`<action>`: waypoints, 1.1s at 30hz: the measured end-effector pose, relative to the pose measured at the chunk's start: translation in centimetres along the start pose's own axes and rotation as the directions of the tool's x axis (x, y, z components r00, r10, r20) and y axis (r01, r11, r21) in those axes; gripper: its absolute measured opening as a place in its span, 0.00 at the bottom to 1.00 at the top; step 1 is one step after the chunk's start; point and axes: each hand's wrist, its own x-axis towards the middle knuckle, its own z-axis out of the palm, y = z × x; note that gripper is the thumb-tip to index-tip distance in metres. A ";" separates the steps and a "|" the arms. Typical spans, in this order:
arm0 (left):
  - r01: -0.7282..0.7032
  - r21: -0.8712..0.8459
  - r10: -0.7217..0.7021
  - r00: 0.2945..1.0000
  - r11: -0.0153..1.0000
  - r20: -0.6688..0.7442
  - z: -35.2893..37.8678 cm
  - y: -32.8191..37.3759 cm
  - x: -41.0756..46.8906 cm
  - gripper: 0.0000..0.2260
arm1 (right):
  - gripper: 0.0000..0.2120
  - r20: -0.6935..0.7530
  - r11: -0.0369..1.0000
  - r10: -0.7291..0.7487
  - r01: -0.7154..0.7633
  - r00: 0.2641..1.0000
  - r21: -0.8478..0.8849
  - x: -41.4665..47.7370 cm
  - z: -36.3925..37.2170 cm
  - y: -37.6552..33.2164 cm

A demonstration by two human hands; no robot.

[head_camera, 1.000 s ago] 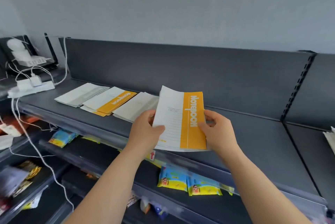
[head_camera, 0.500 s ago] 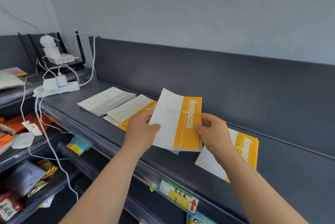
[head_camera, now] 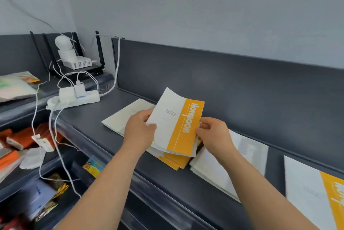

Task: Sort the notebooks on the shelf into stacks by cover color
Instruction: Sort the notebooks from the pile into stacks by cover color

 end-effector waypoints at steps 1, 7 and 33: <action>-0.002 0.023 0.002 1.000 1.000 0.010 -1.0 -0.6 1.4 0.18 | 0.11 0.000 1.000 0.009 -0.009 1.000 -0.001 0.7 1.4 -0.5; -0.011 0.154 0.003 0.998 0.988 0.056 -6.7 -4.6 9.0 0.18 | 0.14 -0.007 0.996 0.069 -0.069 0.998 -0.058 3.8 9.1 -3.3; 0.039 -0.177 0.020 0.947 0.983 0.319 -7.9 -3.9 11.5 0.11 | 0.15 -0.220 0.990 0.138 -0.139 0.966 0.013 2.8 11.4 -4.9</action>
